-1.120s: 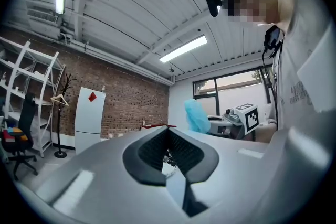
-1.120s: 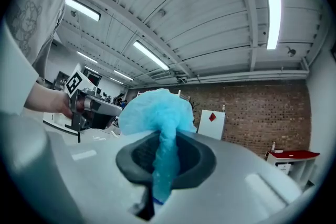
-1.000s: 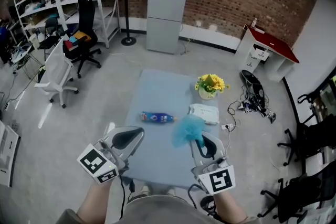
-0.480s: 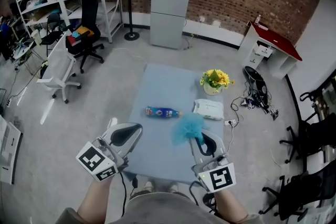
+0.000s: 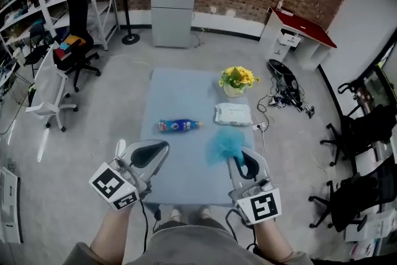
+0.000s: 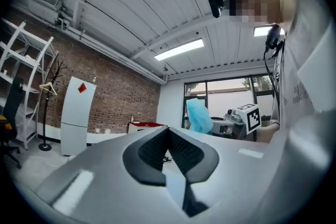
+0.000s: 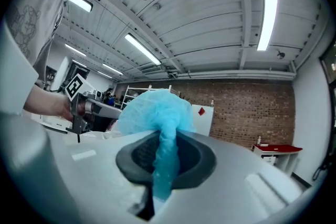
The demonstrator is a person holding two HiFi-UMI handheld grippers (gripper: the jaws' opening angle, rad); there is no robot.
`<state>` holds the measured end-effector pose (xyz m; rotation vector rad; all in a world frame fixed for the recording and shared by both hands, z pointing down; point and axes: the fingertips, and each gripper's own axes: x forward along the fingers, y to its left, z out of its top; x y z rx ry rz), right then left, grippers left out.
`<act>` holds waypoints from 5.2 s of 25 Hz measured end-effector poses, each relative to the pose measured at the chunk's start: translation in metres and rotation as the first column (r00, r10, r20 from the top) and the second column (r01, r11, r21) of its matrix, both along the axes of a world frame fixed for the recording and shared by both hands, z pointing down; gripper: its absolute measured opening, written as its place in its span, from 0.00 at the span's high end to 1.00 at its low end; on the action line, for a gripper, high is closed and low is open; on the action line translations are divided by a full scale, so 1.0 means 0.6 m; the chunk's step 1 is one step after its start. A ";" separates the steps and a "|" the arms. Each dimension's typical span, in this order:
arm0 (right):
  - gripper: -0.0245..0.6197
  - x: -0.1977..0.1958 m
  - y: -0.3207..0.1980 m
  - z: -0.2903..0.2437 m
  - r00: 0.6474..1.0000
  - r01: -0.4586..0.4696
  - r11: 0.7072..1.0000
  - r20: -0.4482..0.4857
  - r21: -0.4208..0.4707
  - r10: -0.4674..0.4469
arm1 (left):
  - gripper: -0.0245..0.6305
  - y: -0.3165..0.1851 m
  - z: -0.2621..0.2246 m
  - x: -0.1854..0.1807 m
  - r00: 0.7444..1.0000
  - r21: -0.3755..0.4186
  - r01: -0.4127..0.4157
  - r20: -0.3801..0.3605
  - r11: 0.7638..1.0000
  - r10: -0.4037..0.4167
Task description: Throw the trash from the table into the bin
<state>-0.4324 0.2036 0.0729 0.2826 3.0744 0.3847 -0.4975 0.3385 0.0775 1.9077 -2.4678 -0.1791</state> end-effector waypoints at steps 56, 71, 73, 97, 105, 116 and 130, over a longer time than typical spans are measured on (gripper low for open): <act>0.92 1.147 -0.529 0.058 0.516 -0.856 0.512 -0.044 -0.078 0.856 | 0.96 -0.685 0.013 0.949 0.591 -0.004 -0.805 -0.082 0.593 0.802; 0.92 1.161 -0.511 0.079 0.317 -0.948 0.313 -0.106 -0.052 0.942 | 0.96 -0.718 0.054 0.942 0.463 -0.005 -0.885 -0.103 0.465 0.880; 0.92 1.155 -0.503 0.086 0.312 -0.950 0.308 -0.107 -0.056 0.944 | 0.96 -0.719 0.053 0.934 0.456 0.000 -0.889 -0.099 0.459 0.884; 0.92 1.079 -0.601 0.209 0.330 -0.944 0.320 -0.271 -0.081 0.904 | 0.96 -0.810 0.171 0.885 0.477 -0.051 -0.878 -0.154 0.475 0.865; 0.92 1.036 -0.693 0.375 0.348 -0.934 0.347 -0.405 -0.079 0.845 | 0.96 -0.901 0.354 0.866 0.494 -0.110 -0.869 -0.246 0.483 0.834; 0.92 1.018 -0.793 0.761 0.342 -0.917 0.399 -0.578 -0.030 0.741 | 0.96 -1.022 0.733 0.866 0.526 -0.242 -0.851 -0.378 0.466 0.762; 0.92 1.024 -0.761 1.337 0.306 -0.913 0.401 -0.782 -0.078 0.543 | 0.96 -1.007 1.277 0.891 0.517 -0.284 -0.853 -0.575 0.437 0.635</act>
